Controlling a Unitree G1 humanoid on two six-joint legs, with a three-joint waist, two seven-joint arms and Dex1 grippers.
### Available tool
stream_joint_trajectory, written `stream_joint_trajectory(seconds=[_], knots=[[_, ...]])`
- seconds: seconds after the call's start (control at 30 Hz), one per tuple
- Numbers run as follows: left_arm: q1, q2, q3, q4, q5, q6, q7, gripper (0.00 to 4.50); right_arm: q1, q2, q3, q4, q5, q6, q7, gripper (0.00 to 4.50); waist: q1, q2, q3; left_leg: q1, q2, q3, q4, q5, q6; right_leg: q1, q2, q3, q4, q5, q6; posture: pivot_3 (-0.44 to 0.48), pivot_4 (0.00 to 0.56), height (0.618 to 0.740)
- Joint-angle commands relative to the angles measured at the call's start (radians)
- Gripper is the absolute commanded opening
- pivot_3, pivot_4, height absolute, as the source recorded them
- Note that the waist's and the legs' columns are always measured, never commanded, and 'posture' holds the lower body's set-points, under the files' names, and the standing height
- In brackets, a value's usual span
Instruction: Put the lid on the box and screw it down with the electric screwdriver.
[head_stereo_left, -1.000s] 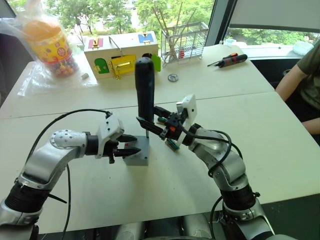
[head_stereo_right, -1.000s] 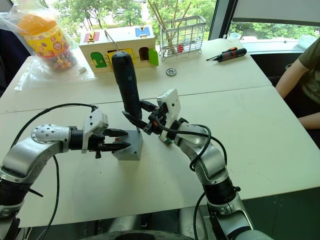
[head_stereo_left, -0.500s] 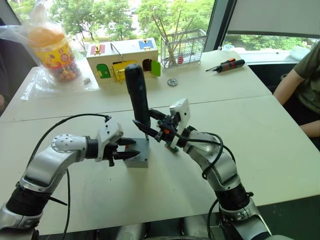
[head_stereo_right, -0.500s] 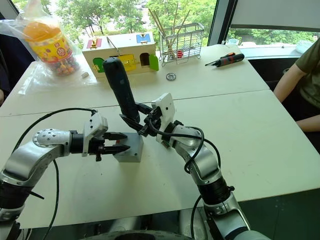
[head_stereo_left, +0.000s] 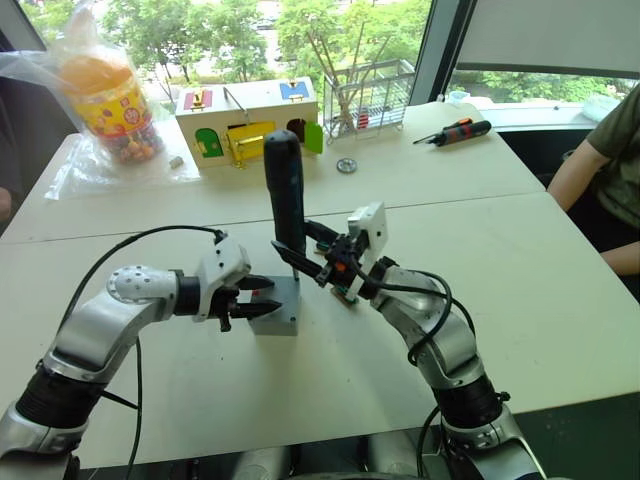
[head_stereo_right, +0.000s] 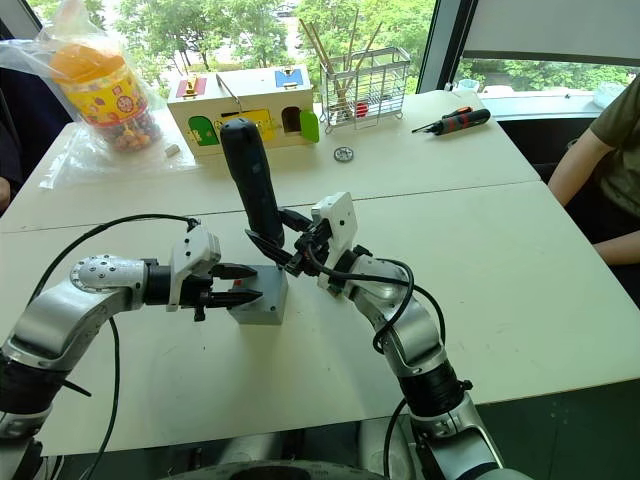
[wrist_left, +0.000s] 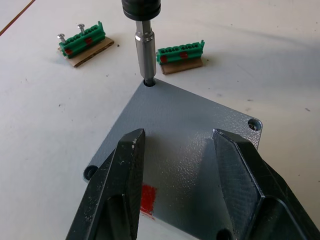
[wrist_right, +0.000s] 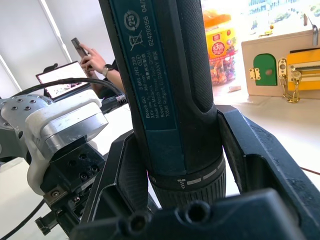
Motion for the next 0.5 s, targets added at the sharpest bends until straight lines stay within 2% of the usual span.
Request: stream_joint_trajectory(seconds=[0.03, 0.5], knots=[[0.006, -0.001, -0.023, 0.016, 0.022, 0.007, -0.003, 2.15, 0.052, -0.028, 0.042, 0.076, -0.031, 0.036, 0.016, 1.79, 0.000, 0.000, 0.000, 0.000, 0.000, 0.000, 0.000, 0.000, 0.000, 0.000, 0.000, 0.000, 0.000, 0.000, 0.000, 0.000, 0.150, 0.740], [0.007, -0.005, -0.025, 0.026, 0.034, 0.005, -0.013, 2.15, 0.056, -0.016, 0.023, 0.092, -0.010, 0.049, 0.004, 1.79, 0.000, 0.000, -0.003, 0.002, 0.000, 0.000, -0.005, 0.000, 0.000, 0.001, 0.000, 0.000, -0.002, 0.000, 0.000, 0.000, 0.150, 0.740]])
